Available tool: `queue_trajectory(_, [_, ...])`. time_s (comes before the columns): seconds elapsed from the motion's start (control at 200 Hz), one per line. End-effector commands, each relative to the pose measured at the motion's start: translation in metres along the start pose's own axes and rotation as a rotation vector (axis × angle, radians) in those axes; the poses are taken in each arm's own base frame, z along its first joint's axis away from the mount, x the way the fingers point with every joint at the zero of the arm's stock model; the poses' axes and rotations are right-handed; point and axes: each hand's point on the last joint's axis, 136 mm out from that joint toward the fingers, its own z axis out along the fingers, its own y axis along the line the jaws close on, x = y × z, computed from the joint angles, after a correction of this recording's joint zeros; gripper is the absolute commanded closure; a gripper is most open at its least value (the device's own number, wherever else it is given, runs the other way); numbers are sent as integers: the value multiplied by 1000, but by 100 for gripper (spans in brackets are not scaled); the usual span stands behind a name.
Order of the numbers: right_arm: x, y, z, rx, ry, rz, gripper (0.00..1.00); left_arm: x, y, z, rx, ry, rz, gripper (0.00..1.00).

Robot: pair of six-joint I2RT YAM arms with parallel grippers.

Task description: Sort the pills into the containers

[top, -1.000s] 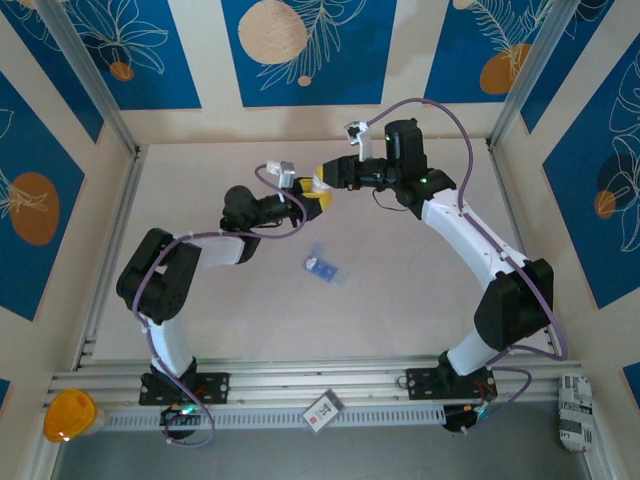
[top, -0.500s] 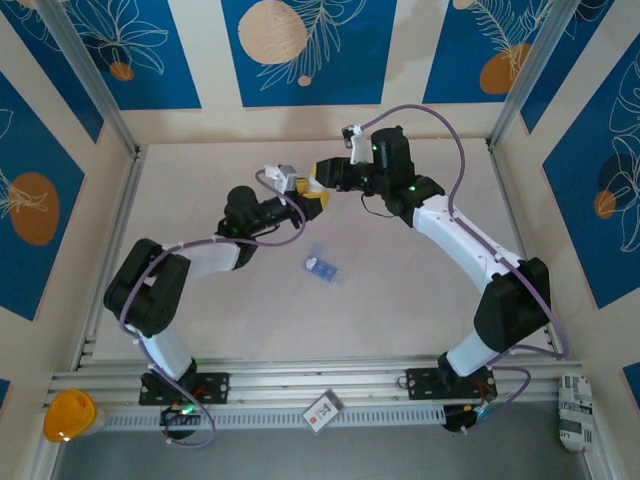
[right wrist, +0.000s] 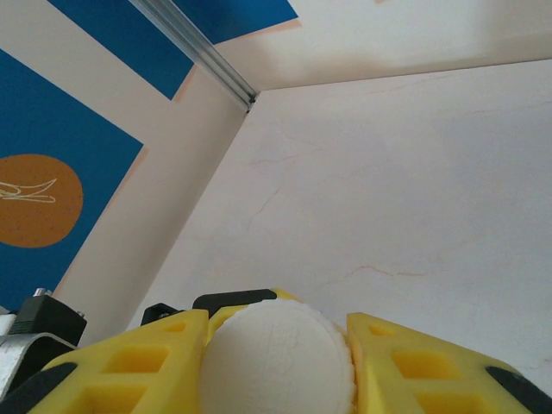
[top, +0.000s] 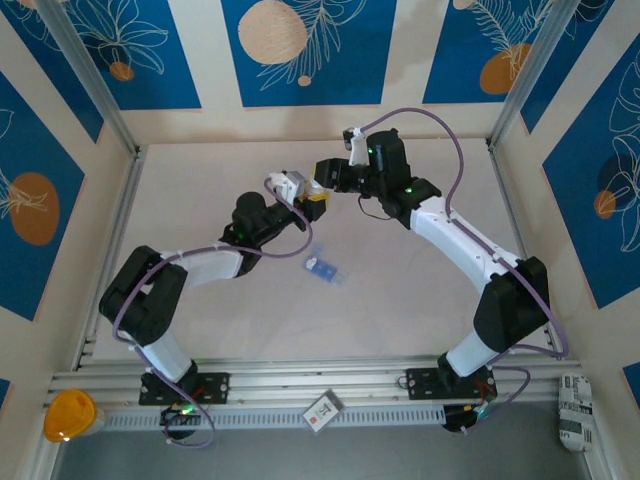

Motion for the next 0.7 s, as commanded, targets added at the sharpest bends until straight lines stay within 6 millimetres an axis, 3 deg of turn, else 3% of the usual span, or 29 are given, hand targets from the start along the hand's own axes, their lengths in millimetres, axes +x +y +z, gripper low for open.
queue_trajectory(0.0, [33, -10, 15, 36, 110, 26, 59, -45, -48, 0, 157, -145, 85, 100])
queue_trajectory(0.205, [7, -7, 0, 31, 65, 29, 52, -30, -36, 3, 153, -133, 14, 100])
queue_trajectory(0.465, [-33, 7, -35, -26, -18, 3, 18, -20, -24, 1, 155, -135, -37, 100])
queue_trajectory(0.695, [-38, 13, -57, -102, -36, -66, 13, -24, -19, -5, 218, -144, -73, 100])
